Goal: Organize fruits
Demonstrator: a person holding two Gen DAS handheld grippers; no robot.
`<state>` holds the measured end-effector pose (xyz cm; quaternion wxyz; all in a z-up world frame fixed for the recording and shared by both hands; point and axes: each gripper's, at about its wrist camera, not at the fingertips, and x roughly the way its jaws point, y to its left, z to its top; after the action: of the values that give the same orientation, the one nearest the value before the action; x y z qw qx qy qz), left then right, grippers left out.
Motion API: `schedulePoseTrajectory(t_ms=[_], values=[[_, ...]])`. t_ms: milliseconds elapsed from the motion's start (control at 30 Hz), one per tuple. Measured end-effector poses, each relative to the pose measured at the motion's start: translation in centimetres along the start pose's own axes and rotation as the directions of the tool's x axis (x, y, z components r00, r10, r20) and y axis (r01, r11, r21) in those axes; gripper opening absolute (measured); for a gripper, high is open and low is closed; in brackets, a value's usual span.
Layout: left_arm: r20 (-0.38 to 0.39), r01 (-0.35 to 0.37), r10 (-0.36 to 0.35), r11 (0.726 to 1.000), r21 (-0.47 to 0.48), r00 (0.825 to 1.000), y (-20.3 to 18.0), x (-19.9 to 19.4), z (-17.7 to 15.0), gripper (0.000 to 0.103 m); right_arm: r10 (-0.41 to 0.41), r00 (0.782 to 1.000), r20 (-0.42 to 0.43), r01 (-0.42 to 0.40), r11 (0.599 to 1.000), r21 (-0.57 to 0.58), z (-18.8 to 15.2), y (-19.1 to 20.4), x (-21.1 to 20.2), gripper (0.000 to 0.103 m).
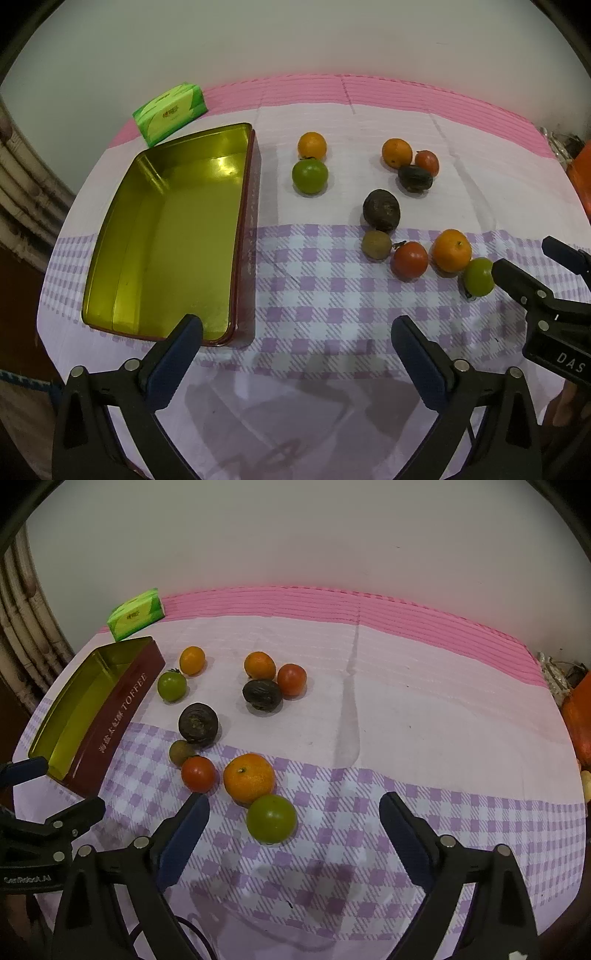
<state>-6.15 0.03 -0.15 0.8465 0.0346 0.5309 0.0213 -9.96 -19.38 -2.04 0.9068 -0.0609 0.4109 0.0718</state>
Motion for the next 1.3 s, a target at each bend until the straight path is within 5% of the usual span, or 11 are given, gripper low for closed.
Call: schedulePoseTrajectory(t_ms=[333,467,867,1100,1300], values=[[0.007,0.032,-0.032,0.999,0.032,0.999,-0.8,0.1,0.0,0.093,0.133,0.987,-0.09,-0.133,0.991,0.009,-1.0,0.4,1.6,0.07],[0.004,0.047,-0.047,0.998,0.035,0.999,-0.9,0.3,0.2,0.089,0.11,0.988,-0.106,-0.114,0.993,-0.029,-1.5,1.2,2.5,0.067],[-0.006,0.086,-0.086,0.995,0.056,0.996,-1.7,1.1,0.9,0.08,0.118,0.981,-0.153,-0.119,0.993,0.002,-1.7,1.2,5.1,0.035],[-0.022,0.15,-0.149,0.986,0.077,0.989,-2.9,1.9,1.3,0.076,0.08,0.983,-0.165,-0.077,0.997,0.03,-1.6,-0.1,4.8,0.033],[-0.092,0.276,-0.269,0.959,0.067,0.959,-4.7,4.0,2.3,0.053,0.079,0.984,-0.162,-0.068,0.995,0.07,-1.8,-2.1,3.2,0.034]])
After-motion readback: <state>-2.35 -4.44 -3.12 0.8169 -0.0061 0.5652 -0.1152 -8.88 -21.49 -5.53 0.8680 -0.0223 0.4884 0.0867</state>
